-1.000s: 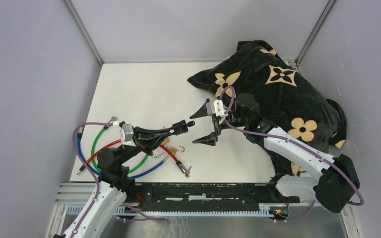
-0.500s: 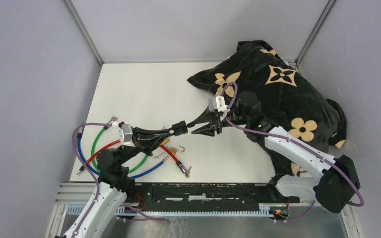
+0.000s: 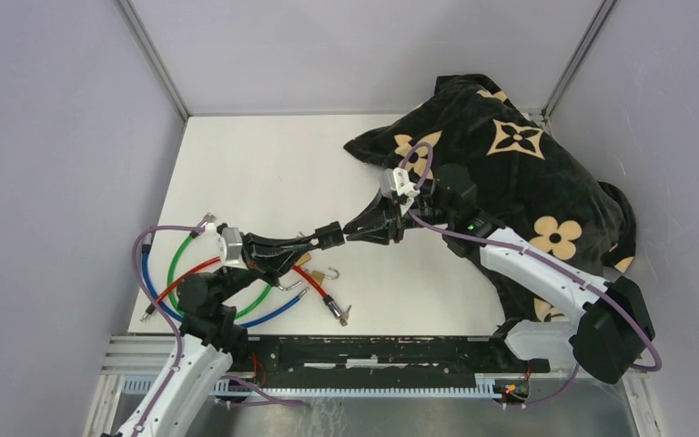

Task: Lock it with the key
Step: Lock the lock.

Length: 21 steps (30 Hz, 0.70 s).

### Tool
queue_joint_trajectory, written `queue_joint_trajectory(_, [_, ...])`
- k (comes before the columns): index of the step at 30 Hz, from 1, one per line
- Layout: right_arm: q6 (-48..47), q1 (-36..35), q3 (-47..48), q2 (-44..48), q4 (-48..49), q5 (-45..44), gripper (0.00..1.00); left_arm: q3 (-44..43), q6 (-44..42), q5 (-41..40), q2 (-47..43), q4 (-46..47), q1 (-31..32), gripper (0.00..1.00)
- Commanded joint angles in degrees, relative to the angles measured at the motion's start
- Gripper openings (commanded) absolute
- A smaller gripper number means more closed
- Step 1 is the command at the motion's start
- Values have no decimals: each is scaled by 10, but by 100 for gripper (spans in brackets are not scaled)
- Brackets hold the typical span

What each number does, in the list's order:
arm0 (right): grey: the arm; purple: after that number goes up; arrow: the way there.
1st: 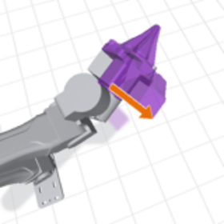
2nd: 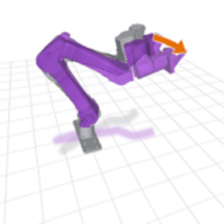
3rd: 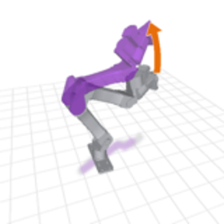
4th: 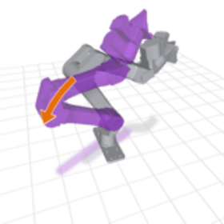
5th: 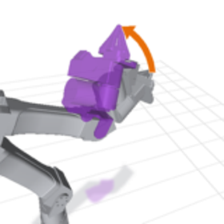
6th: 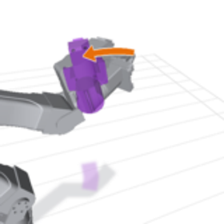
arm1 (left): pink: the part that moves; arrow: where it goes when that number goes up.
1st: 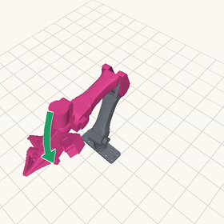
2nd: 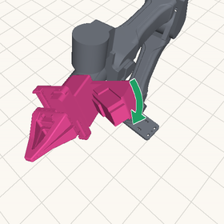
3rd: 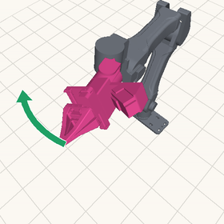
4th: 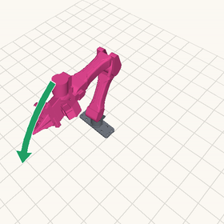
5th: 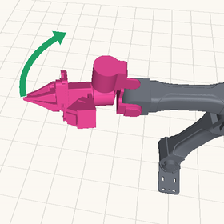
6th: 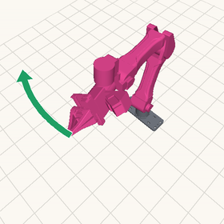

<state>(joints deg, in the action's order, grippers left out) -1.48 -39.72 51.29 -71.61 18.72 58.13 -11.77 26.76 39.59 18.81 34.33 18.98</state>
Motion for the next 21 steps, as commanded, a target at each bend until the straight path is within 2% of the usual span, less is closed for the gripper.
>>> queue_joint_trajectory(1, [14, -1, 32, -12, 33, 16, 24, -12, 22, -13, -9, 53, -4, 2])
queue_joint_trajectory(2, [14, -1, 32, -13, 33, 17, 16, -12, 22, -13, -9, 53, -5, 2])
queue_joint_trajectory(3, [27, -1, 31, -13, 33, 15, 2, -12, 22, -13, -9, 53, -4, 2])
queue_joint_trajectory(4, [28, -1, 30, -12, 33, 13, 0, -12, 22, -13, -9, 53, -5, 2])
queue_joint_trajectory(15, [-18, 4, 28, -5, -21, -14, 0, -9, 26, -14, -12, 53, -6, 2])
queue_joint_trajectory(21, [-34, 44, 8, 15, -43, -20, 0, -9, 25, -14, -17, 53, -7, 2])
